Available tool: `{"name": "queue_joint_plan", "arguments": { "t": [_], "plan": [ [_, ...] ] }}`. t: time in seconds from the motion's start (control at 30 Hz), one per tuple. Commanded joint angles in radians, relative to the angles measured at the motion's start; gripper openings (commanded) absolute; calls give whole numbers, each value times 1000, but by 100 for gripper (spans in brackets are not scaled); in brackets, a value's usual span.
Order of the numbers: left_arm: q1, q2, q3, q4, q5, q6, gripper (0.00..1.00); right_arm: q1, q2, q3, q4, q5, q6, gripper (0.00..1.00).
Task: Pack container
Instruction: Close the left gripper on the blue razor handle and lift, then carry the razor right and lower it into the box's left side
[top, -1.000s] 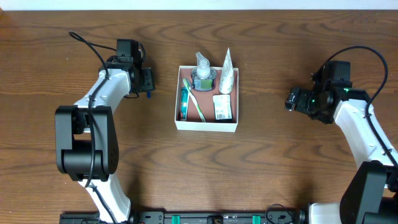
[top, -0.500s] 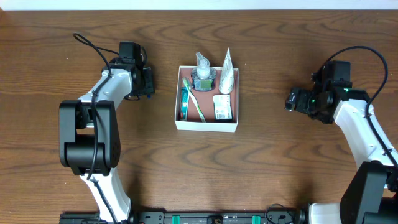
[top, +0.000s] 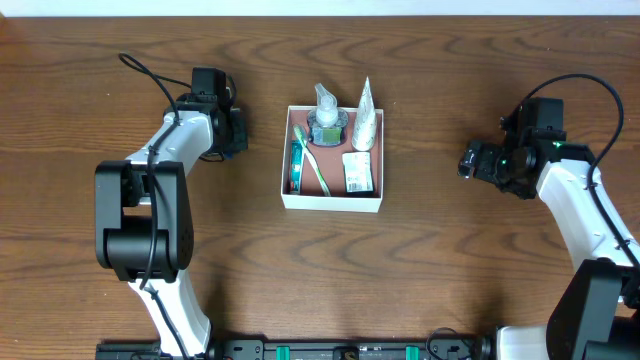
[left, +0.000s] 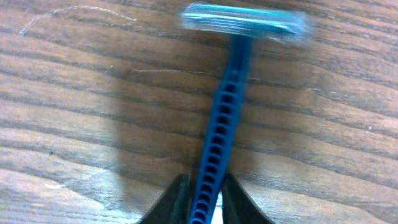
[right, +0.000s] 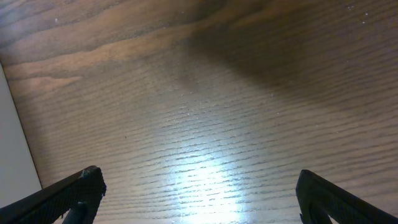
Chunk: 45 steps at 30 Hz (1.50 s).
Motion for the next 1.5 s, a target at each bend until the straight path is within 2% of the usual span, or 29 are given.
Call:
{"name": "queue_joint_plan", "arguments": {
  "t": [0.0,0.1,0.33,0.6,0.8,0.9,1.13,1.47],
  "plan": [
    [2,19,16,-5,-8,1,10,-2,5,-4,0,3,-13,99],
    [2,19,16,-5,-8,-3,6,-2,5,-4,0,3,-13,99],
    [2,-13,30,-23,21,-29,6,-2,5,-4,0,3,-13,99],
    [2,-149,163,-211,80,-28,6,-2,5,-4,0,3,-13,99],
    [-13,-297,167,-333,86,-29,6,-2,5,-4,0,3,-13,99],
    [-37,-354,167,-403,139,-31,6,-2,5,-4,0,3,-13,99],
    [-123,-394,166,-536,174,-182,6,-2,5,-4,0,3,-13,99],
    [-270,-393,158,-531,177,-277,5,-2,5,-4,0,3,-13,99]
  ]
}}
